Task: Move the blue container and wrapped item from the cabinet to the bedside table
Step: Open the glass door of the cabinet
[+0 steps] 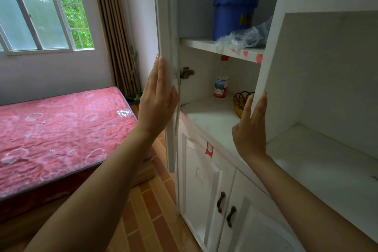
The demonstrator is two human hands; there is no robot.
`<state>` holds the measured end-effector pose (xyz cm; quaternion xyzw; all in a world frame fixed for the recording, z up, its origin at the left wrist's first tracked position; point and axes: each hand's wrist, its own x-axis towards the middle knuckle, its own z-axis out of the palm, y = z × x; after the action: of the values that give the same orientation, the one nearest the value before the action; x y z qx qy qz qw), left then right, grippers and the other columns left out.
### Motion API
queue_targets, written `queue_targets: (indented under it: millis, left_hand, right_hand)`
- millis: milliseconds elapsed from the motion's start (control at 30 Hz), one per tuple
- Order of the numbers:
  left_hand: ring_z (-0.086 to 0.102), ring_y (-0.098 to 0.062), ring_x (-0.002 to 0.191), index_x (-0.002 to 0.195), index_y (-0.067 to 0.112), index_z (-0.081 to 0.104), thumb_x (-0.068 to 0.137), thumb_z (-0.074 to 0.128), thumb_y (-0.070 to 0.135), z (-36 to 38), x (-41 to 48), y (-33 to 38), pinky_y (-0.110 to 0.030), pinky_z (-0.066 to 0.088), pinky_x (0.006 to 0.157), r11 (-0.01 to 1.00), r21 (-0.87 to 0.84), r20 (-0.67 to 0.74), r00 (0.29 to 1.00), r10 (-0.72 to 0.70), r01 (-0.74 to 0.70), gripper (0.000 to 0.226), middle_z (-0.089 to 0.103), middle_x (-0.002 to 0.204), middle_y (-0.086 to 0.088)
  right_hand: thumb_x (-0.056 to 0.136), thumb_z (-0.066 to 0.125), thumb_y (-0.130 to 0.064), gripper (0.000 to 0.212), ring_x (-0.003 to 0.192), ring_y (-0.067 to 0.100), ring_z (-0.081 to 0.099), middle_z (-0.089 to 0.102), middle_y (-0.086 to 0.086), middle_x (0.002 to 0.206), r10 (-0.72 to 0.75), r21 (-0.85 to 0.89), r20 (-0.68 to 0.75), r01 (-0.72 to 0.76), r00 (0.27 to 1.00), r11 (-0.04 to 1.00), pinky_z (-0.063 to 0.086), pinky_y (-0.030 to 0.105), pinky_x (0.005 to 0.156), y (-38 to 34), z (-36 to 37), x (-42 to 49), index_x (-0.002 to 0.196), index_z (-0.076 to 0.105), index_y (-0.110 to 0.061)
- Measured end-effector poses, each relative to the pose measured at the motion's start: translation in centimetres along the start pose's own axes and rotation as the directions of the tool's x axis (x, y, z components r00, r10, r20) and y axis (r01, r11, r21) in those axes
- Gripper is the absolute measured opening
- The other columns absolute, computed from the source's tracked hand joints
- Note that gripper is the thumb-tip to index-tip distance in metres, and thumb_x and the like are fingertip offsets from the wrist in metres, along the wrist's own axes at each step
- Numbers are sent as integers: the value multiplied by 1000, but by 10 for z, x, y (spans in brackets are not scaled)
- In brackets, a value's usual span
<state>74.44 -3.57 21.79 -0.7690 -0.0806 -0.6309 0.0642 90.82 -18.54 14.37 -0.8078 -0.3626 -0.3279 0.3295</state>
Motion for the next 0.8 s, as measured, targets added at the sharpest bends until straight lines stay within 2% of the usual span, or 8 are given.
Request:
queue_targets:
  millis: [200,300,400,500,600,700,800]
  left_hand:
    - [34,-33,124,131,-10,25,86,52,-1,-7,-4,-14,-21,21,111,999,48,-24,1000,1,0,52,43,127,-37]
    - [35,-32,125,133,-10,24,91,45,3,-14,-8,-24,-24,27,109,999,42,-13,1000,-24,24,48,43,128,-36]
    - [38,-30,121,134,-10,24,95,37,8,-22,-11,-35,-20,30,104,997,27,-26,997,-72,73,45,43,126,-34]
    - [40,-30,120,135,-8,24,96,37,8,-30,-16,-47,-28,36,99,992,39,-28,992,-120,122,45,43,128,-33]
    - [43,-36,123,136,-7,24,97,36,11,-36,-20,-60,-34,38,97,984,54,-2,985,-172,172,45,40,133,-33]
    - [45,-41,122,136,-8,26,97,34,14,-43,-24,-74,-34,40,90,977,65,8,978,-206,206,45,39,136,-33]
    - [41,-42,125,135,-10,27,97,36,13,-52,-24,-91,-36,42,85,968,105,-5,973,-230,229,44,37,137,-33]
  right_hand:
    - [78,52,12,70,136,47,14,13,34,147,24,10,-9,-24,1000,1000,48,51,92,-6,2,1,140,20,2]
    - [77,52,13,69,135,49,13,12,36,146,34,3,-14,-34,999,999,46,52,95,-10,2,1,139,22,3]
    - [77,50,13,67,136,49,11,11,37,146,52,-10,-19,-53,998,999,38,53,102,-13,3,3,138,23,4]
    - [78,51,11,66,136,49,10,10,36,147,87,-30,-29,-88,996,996,36,54,103,-20,3,4,138,25,4]
    - [77,50,10,66,136,49,9,12,34,147,110,-85,-28,-112,994,990,31,54,106,-29,4,1,138,26,4]
    - [76,51,9,68,138,44,11,16,30,148,67,-134,32,-62,997,989,21,50,110,-37,8,-4,139,24,4]
    - [78,52,6,70,140,39,12,17,24,150,63,-133,157,-42,986,990,21,48,111,-43,16,-13,141,21,2]
